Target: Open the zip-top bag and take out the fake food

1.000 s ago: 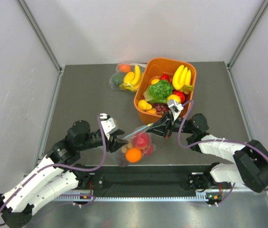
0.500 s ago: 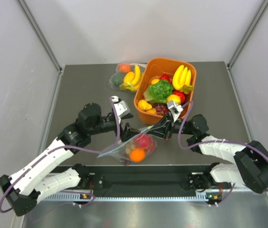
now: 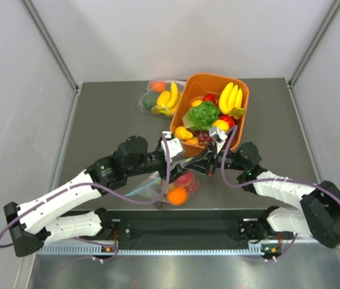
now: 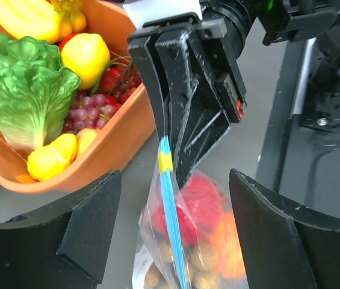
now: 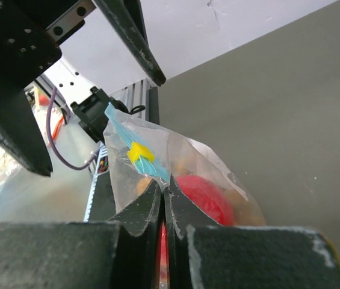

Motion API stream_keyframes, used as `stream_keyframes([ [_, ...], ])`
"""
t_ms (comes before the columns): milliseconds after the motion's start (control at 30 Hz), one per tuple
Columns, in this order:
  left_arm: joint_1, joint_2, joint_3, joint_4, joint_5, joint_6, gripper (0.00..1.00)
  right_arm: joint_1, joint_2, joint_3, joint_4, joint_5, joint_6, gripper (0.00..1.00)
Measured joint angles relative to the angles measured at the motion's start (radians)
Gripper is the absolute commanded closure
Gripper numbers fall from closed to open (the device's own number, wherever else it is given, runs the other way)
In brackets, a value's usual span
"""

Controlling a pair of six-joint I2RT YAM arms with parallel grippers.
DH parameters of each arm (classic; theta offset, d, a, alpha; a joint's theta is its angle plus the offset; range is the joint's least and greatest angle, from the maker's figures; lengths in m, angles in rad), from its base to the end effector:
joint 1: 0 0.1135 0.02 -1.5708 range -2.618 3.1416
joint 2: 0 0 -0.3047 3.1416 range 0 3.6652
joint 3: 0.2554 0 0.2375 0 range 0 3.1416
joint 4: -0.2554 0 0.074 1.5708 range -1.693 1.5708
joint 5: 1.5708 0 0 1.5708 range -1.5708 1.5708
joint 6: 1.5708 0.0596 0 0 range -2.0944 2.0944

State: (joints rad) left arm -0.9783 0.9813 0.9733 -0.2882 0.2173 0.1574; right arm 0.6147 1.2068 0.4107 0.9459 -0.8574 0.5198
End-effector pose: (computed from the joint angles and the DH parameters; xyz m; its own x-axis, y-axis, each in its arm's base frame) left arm 0.1051 -0.1792 0.3863 -0.0160 0.2978 -0.9545 0.9393 0.3317 0.0878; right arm 0.1594 0.1677 0.2929 -0.3850 0.1261 -0.9142 -0.9182 0.0470 0.3932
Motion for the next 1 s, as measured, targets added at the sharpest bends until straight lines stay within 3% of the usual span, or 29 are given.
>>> stream_keyframes([
  [333, -0.043, 0.073, 0.022, 0.003, -0.134, 0.049, 0.30, 0.001, -0.024, 0.001, -0.042, -0.001, -0.016, 1.00],
  [700, -0.043, 0.124, 0.040, 0.016, -0.159, 0.066, 0.36, 0.014, -0.028, 0.001, -0.051, -0.017, -0.023, 1.00],
  [800, -0.045, 0.131, 0.040, 0.018, -0.150, 0.065, 0.57, 0.016, -0.028, 0.001, -0.058, -0.014, -0.024, 1.00],
  [833, -0.047, 0.132, 0.040, 0.018, -0.147, 0.066, 0.70, 0.016, -0.028, 0.001, -0.059, -0.012, -0.026, 1.00],
  [1000, -0.048, 0.137, 0.040, 0.018, -0.146, 0.077, 0.90, 0.018, -0.035, 0.001, -0.066, -0.006, -0.032, 1.00],
])
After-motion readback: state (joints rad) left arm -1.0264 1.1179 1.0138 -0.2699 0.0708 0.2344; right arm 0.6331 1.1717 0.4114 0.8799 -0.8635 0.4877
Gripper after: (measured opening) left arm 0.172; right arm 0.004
